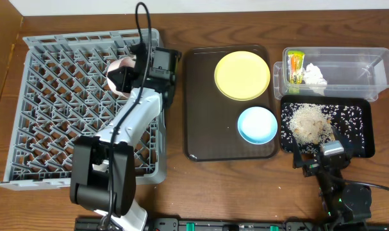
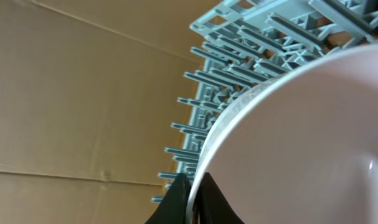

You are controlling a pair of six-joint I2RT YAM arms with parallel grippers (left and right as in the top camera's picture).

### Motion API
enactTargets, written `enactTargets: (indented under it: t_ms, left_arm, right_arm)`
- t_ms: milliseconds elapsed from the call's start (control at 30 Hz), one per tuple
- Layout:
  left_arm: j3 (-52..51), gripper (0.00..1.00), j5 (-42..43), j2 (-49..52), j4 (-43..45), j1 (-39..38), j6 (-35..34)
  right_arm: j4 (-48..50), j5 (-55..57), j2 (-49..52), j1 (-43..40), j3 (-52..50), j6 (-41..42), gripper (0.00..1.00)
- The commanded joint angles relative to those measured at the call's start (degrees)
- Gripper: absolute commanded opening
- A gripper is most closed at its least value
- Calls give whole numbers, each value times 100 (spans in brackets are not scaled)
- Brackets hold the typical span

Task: Sort waste into correct bins and load items into the dishwasher
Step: 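Set the white bowl upright into the dish rack with the left gripper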

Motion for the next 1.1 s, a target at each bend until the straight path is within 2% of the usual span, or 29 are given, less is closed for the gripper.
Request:
enactTargets:
  t_ms: [0, 400, 567, 667, 700, 900, 967, 1067]
  left_arm:
    - [2, 7, -586, 140, -50, -83, 107]
    - [-199, 8, -601, 142, -326, -142, -122]
    - [-315, 8, -343, 142, -428, -518, -240]
    - [-315, 17, -343, 140, -448, -831, -271]
    - [-315, 27, -343, 140, -448, -922, -273]
    - [-313, 49, -280, -4, -490, -1222, -619]
    - [-310, 53, 271, -177, -680, -1300, -616]
    - [-308, 56, 1891, -603, -1117, -1419, -796]
  right_arm:
    - [-22, 59, -2, -37, -9, 63, 99]
    - [-22, 59, -2, -37, -9, 63, 99]
    - [-22, 57, -2, -37, -9, 63, 99]
    - [-22, 59, -2, -37, -9, 63, 99]
    - [-22, 59, -2, -39, -9, 63, 99]
    - [-22, 57, -2, -37, -9, 63, 99]
    - [-22, 57, 0, -37, -9, 63, 99]
    - [-22, 59, 2, -37, -9, 63, 99]
